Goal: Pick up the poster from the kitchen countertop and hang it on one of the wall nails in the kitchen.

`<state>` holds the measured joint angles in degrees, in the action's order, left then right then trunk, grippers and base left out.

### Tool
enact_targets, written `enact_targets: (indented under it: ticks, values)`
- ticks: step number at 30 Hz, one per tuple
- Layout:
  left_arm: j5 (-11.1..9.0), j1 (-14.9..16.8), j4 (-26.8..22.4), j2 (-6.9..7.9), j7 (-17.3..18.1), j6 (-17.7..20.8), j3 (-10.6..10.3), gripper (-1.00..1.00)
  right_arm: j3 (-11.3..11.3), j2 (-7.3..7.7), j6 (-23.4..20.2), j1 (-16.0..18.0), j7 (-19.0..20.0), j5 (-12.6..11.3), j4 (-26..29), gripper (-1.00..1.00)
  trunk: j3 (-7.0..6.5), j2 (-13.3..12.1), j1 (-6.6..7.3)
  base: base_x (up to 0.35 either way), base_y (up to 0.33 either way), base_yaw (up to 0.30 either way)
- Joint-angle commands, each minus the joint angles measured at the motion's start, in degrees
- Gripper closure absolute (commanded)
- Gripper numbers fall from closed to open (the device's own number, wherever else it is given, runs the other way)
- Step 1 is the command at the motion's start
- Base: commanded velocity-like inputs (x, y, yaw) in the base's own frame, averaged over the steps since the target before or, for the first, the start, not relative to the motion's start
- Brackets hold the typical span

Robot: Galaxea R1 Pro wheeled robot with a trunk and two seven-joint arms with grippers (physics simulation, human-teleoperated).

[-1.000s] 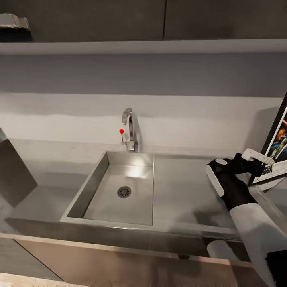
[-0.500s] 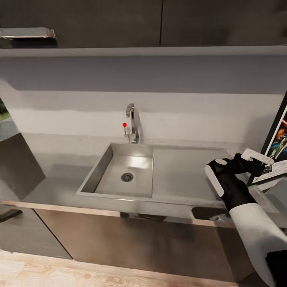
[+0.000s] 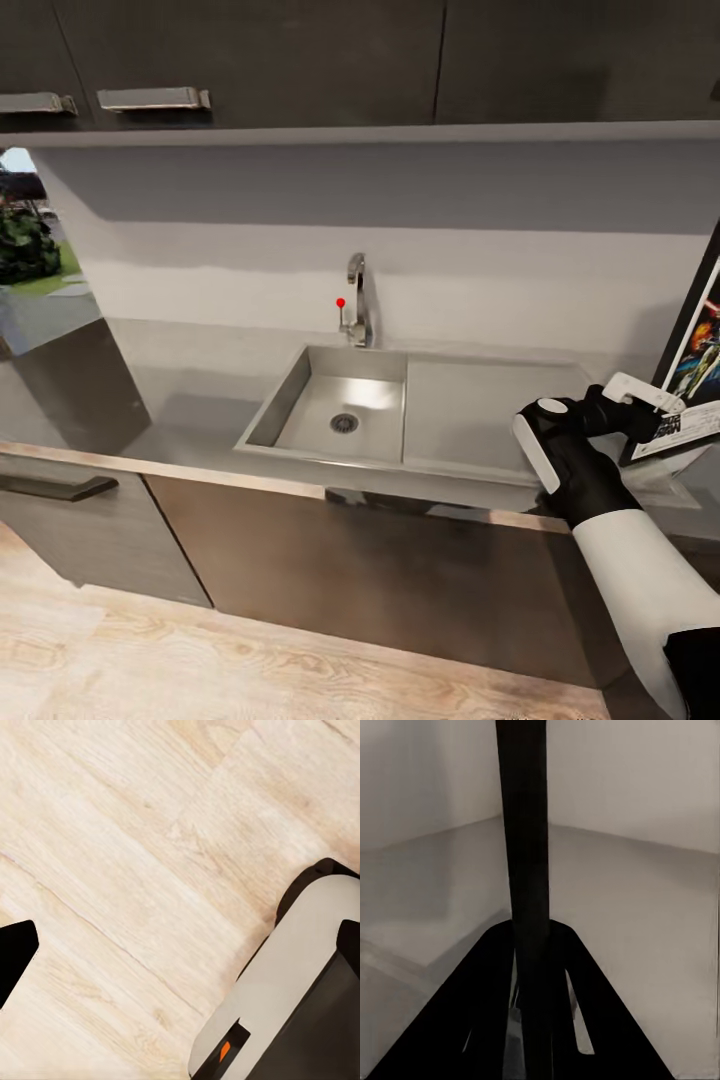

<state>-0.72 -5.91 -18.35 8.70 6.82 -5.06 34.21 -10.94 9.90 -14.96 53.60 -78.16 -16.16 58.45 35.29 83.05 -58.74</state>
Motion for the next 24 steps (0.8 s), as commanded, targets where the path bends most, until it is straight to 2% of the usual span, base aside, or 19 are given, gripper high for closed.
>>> enact_targets:
  ticks: [1, 8, 16, 24]
  values:
    - [-0.07, 0.02, -0.02, -0.03, 0.48, -0.03, 0.42, -1.00, -0.13, 0.06, -0.42, 0.02, -0.33, -1.08, -0.01, 1.00, 0.05, 0.02, 0.01, -0.191, 0.198, 0.022]
    - [-0.07, 0.02, -0.02, -0.01, 0.48, -0.05, 0.42, -1.00, -0.13, 0.04, -0.42, 0.02, -0.33, -1.10, -0.01, 1.00, 0.05, 0.02, 0.01, -0.216, 0.210, 0.009]
    - [-0.11, 0.02, -0.02, 0.49, 0.48, -0.04, 0.42, -1.00, -0.13, 0.00, -0.42, 0.02, -0.33, -1.21, -0.01, 1.00, 0.05, 0.02, 0.01, -0.136, 0.115, 0.001]
    - [-0.08, 0.02, -0.02, 0.67, 0.48, -0.05, 0.42, -1.00, -0.13, -0.59, -0.42, 0.02, -0.33, -1.13, -0.01, 1.00, 0.05, 0.02, 0.01, -0.252, 0.176, 0.000]
